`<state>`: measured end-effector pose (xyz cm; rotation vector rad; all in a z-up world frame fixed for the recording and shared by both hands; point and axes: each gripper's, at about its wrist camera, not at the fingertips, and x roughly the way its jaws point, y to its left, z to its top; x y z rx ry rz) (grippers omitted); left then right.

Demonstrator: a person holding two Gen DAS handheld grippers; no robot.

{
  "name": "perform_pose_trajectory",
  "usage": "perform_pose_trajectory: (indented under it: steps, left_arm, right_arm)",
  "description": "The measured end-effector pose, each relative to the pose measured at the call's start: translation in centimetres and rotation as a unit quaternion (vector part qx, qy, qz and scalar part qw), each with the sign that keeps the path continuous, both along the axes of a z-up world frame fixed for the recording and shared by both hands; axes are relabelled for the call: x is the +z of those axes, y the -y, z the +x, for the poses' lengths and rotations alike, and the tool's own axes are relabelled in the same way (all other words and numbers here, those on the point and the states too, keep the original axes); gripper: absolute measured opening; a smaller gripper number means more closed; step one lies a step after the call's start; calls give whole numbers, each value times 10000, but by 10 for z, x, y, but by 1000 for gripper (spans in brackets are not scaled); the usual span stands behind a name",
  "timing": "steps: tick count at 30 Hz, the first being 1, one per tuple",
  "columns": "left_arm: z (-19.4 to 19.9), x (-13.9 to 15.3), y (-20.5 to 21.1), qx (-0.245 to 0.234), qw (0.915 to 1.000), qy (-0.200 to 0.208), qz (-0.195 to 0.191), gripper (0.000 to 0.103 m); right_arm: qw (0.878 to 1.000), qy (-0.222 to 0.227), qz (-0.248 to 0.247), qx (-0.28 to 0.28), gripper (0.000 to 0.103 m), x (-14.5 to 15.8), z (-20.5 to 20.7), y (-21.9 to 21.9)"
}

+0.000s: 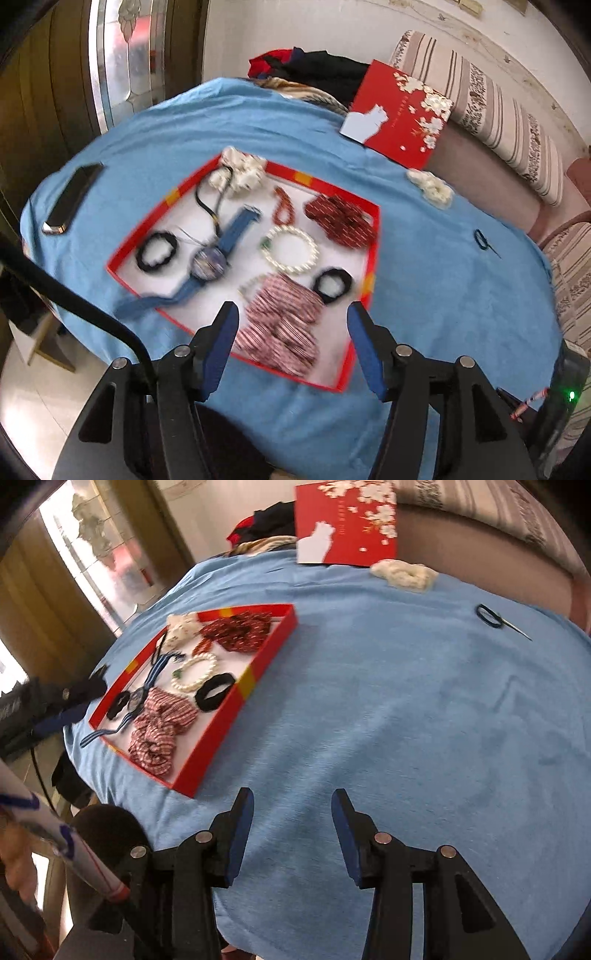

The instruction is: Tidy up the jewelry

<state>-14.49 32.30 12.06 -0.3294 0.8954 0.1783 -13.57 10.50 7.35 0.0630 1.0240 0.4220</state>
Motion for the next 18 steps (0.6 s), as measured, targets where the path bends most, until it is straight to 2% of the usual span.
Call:
perform_pose_trajectory:
  steps: [4, 11, 18]
  left_arm:
    - [-12, -8, 22, -3, 10000, -52, 62, 60]
    - [-26, -16, 52, -180, 9972, -143, 712, 60]
    - [-27, -18, 52, -143, 9967, -272, 756, 60]
  right_arm:
    - [9996, -5, 95, -253, 50, 0, -1, 17]
    - [9972, -131, 318, -657, 50, -4, 1, 41]
    - [9968, -119, 289, -734, 51, -3, 1, 43]
